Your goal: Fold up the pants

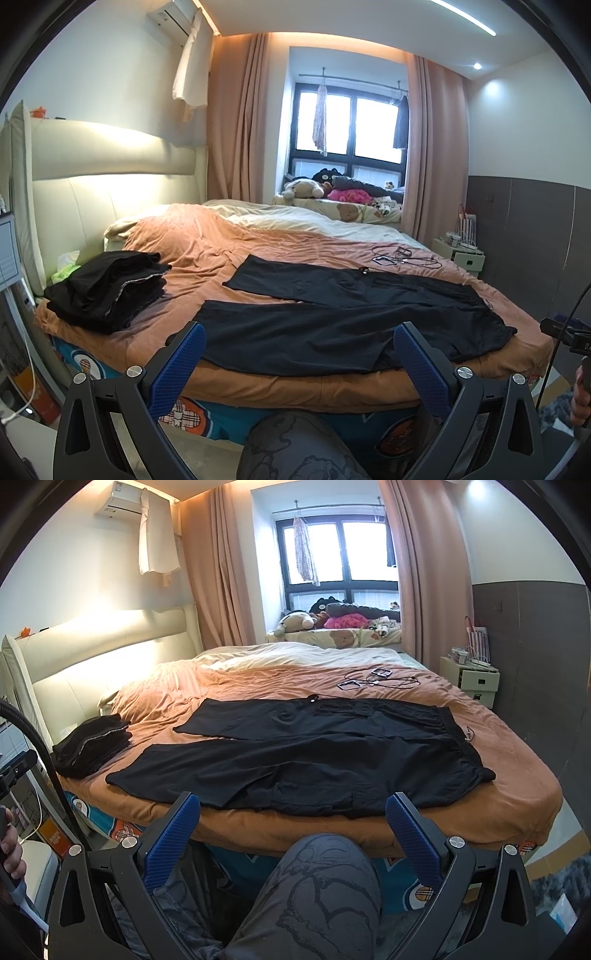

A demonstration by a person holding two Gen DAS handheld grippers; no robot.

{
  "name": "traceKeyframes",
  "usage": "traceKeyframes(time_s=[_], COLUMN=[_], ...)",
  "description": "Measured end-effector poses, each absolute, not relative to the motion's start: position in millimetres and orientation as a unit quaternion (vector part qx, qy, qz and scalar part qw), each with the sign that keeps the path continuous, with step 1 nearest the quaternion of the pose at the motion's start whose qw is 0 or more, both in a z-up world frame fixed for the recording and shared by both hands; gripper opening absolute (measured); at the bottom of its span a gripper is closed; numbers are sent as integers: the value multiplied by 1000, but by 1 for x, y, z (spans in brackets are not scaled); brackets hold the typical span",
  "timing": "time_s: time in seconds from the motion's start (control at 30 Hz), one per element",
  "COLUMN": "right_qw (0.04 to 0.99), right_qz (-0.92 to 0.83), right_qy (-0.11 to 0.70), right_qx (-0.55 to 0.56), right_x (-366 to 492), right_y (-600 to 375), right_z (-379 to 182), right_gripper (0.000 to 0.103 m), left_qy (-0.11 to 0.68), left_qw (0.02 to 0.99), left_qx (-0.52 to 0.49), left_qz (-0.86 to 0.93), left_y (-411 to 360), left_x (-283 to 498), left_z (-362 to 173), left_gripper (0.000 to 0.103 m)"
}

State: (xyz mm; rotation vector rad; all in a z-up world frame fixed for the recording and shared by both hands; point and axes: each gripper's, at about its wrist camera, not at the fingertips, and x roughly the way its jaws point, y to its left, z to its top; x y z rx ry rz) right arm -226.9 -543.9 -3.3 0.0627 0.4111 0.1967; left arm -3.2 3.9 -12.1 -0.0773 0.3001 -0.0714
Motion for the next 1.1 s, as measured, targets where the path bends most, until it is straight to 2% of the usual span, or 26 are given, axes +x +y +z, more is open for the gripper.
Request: traceKeyframes(time_s=[1.1], right_qw=[974], right_qz=[109], right_qy=[195], right_qx=[41], right_x=[-189], right_y=[-549], right_z=[-8], right_gripper=[101], left_qy=[180], left_qw=[982], left_qx=[-44], left_qz=[-20], left_y=[8], left_x=[45], left_z=[-21], left_gripper=[103])
